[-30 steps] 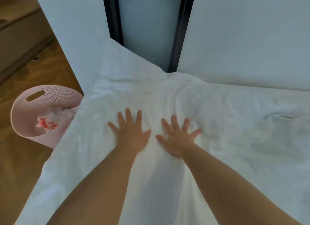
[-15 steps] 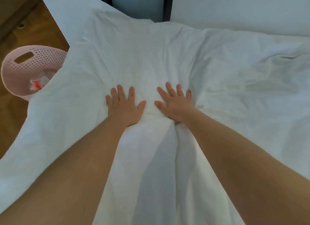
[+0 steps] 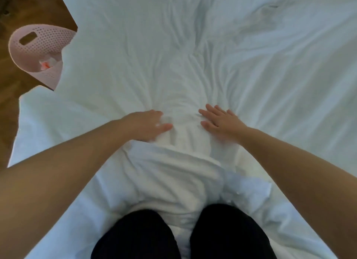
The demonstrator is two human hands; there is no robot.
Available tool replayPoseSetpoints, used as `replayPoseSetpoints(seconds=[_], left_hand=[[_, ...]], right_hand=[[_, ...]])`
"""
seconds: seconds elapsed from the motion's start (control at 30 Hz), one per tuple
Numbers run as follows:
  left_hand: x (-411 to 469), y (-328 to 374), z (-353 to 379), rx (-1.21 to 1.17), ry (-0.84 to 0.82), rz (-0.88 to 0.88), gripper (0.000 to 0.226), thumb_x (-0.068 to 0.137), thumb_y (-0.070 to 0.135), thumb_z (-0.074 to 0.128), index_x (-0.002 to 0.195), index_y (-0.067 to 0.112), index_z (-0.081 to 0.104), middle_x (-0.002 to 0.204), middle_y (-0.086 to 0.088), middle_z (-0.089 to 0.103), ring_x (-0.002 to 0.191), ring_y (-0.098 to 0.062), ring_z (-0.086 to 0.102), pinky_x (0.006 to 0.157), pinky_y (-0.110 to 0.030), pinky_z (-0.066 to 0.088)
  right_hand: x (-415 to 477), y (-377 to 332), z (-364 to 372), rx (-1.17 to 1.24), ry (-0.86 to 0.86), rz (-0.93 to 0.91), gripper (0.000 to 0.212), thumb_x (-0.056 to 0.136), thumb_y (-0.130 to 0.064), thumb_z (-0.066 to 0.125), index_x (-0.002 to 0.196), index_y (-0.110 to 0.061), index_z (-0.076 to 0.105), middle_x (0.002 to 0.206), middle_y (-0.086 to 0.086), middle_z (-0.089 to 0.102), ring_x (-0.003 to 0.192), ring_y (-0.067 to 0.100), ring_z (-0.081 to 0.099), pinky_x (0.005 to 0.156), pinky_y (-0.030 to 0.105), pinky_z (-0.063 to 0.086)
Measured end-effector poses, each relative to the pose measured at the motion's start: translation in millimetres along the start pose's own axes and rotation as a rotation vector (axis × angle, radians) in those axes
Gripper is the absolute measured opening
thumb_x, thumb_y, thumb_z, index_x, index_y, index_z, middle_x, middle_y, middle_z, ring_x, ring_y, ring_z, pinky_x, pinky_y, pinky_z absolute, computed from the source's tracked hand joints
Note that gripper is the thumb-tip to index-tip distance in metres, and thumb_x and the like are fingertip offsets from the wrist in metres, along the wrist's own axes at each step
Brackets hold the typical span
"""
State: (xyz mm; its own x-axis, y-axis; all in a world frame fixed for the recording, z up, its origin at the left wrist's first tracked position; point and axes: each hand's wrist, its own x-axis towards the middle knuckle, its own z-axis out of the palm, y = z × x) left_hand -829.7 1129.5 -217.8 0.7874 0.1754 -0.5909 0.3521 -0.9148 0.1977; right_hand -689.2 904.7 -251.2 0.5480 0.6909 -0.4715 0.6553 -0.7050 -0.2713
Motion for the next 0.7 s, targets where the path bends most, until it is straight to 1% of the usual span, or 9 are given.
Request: replayPoseSetpoints(seconds=[0.1,0.17,0.23,0.3,0.37,0.43,0.5,0.6,0.7], left_hand=[[-38,-1,11,-0.036,0.011,0.053,0.068,0.091,0.072,0.020,0.133,0.026,0.045,0.133,-0.001,0.055,0.120,-0.025,0.051,0.092,-0.036,0.037],[-71,-6,17,-0.077,0.073,0.165,0.082,0.078,0.086,0.012,0.121,0.030,0.054,0.117,0.007,0.061,0.110,-0.020,0.057,0.089,-0.035,0.042],[-100,-16,27,0.025,0.156,0.285,0.082,0.077,0.087,0.019,0.128,0.032,0.052,0.123,0.014,0.058,0.111,-0.016,0.056,0.092,-0.031,0.042],[-116,-29,40,0.199,0.259,0.325,0.071,0.083,0.076,0.028,0.136,0.032,0.047,0.124,0.014,0.058,0.106,-0.016,0.058,0.088,-0.027,0.043],[-115,-34,52,0.322,0.354,0.260,0.055,0.090,0.062,0.031,0.126,0.025,0.051,0.112,0.006,0.063,0.092,-0.021,0.060,0.078,-0.032,0.047],[-103,-28,52,0.335,0.465,0.153,0.036,0.098,0.047,0.036,0.111,0.018,0.052,0.103,-0.002,0.064,0.087,-0.028,0.061,0.069,-0.035,0.044],[-88,-20,37,0.325,0.541,0.091,0.027,0.101,0.038,0.037,0.105,0.015,0.051,0.100,-0.009,0.064,0.088,-0.032,0.062,0.064,-0.034,0.037],[-65,-25,-2,0.253,0.683,-0.002,0.017,0.100,0.026,0.040,0.097,0.013,0.051,0.095,-0.018,0.064,0.084,-0.036,0.061,0.065,-0.035,0.038],[-52,-39,-56,0.185,0.885,-0.140,0.023,0.102,0.024,0.038,0.100,0.008,0.053,0.095,-0.025,0.061,0.086,-0.041,0.060,0.068,-0.039,0.037]], right_hand=[[-54,-21,7,0.078,-0.079,0.019,0.052,0.104,-0.049,0.023,0.153,-0.032,0.024,0.164,-0.007,0.010,0.150,0.014,0.006,0.119,0.040,0.009],[-89,-36,12,0.174,-0.124,0.045,0.055,0.103,-0.052,0.024,0.151,-0.026,0.031,0.161,-0.007,0.022,0.149,0.016,0.015,0.117,0.036,0.012],[-123,-47,17,0.352,-0.151,0.083,0.063,0.098,-0.060,0.029,0.147,-0.022,0.040,0.151,-0.006,0.039,0.141,0.019,0.032,0.115,0.035,0.020],[-150,-51,20,0.476,-0.186,0.069,0.057,0.095,-0.062,0.039,0.140,-0.028,0.046,0.138,-0.012,0.050,0.128,0.012,0.045,0.110,0.033,0.031],[-165,-46,24,0.369,-0.203,0.058,0.047,0.090,-0.055,0.056,0.131,-0.032,0.049,0.122,-0.015,0.058,0.112,0.010,0.054,0.098,0.031,0.041],[-170,-35,26,0.078,-0.165,0.126,0.034,0.089,-0.049,0.059,0.116,-0.030,0.050,0.107,-0.010,0.060,0.099,0.016,0.056,0.083,0.033,0.044],[-166,-23,22,-0.125,-0.069,0.232,0.021,0.094,-0.044,0.052,0.105,-0.025,0.051,0.104,-0.006,0.059,0.096,0.022,0.055,0.075,0.033,0.038],[-142,-26,-16,-0.100,0.252,0.315,0.023,0.100,-0.039,0.042,0.099,-0.020,0.054,0.104,0.006,0.062,0.098,0.030,0.058,0.072,0.033,0.034],[-98,-45,-76,-0.097,0.555,0.274,0.026,0.102,-0.039,0.041,0.103,-0.017,0.056,0.108,0.013,0.061,0.101,0.035,0.059,0.073,0.033,0.034]])
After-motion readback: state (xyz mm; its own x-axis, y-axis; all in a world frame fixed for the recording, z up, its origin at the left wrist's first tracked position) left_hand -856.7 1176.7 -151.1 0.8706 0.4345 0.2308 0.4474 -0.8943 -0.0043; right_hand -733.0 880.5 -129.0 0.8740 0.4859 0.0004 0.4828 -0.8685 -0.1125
